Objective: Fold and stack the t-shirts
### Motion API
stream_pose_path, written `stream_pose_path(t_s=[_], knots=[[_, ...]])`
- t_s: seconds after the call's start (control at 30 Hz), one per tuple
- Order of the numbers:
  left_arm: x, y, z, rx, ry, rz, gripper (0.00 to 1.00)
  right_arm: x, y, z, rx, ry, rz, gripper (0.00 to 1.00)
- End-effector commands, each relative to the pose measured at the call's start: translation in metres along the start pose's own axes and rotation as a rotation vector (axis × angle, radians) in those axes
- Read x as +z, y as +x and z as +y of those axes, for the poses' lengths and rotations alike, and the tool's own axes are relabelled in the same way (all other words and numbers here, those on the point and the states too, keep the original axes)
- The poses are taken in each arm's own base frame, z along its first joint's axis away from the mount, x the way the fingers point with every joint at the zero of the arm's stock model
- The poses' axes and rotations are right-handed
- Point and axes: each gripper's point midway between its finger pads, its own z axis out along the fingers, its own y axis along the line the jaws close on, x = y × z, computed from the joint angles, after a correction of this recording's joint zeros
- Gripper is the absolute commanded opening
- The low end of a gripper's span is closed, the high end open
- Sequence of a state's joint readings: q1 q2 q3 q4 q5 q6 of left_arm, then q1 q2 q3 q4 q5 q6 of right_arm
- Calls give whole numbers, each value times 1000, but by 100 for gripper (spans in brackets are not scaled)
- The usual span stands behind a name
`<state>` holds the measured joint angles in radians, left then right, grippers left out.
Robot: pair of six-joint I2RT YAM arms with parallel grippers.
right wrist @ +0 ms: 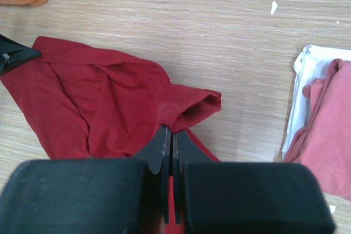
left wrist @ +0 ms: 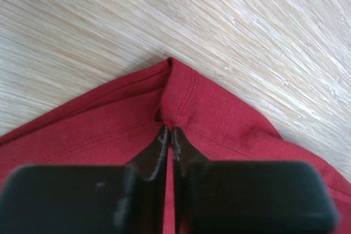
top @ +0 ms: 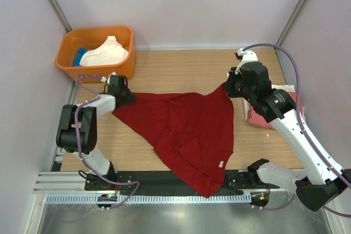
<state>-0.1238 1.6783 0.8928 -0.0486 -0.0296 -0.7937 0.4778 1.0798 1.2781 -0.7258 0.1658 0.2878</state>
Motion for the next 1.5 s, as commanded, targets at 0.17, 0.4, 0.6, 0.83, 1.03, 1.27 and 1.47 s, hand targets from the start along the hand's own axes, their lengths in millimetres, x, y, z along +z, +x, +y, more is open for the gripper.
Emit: stream_pose_path(t_s=[0.17,0.4,0.6,0.83,1.03,1.27,1.47], knots=[[-41,-57,-28,43,65,-184,0,9,-13,-10,48,59,-76,1],[-129,-121,-65,17,129,-369,0,53,-65,-57,247,118,-131,1],[-247,-183,-96,-49,265,-563,0,-9,-168,-38,286,-24,-375,1],[-415,-192,-83,-86,425,-893,0,-177,-220,-6,149,-171,-799,1],[-514,-166,-48,-162,544,-1098,0,-291,-209,5,88,-240,-1085,1],[-540,-160,-44,-182,593,-1132,0,-360,-194,7,64,-254,-1238,1],[-568,-176,-62,-162,625,-1150,1,-389,-202,7,57,-236,-1292,1]])
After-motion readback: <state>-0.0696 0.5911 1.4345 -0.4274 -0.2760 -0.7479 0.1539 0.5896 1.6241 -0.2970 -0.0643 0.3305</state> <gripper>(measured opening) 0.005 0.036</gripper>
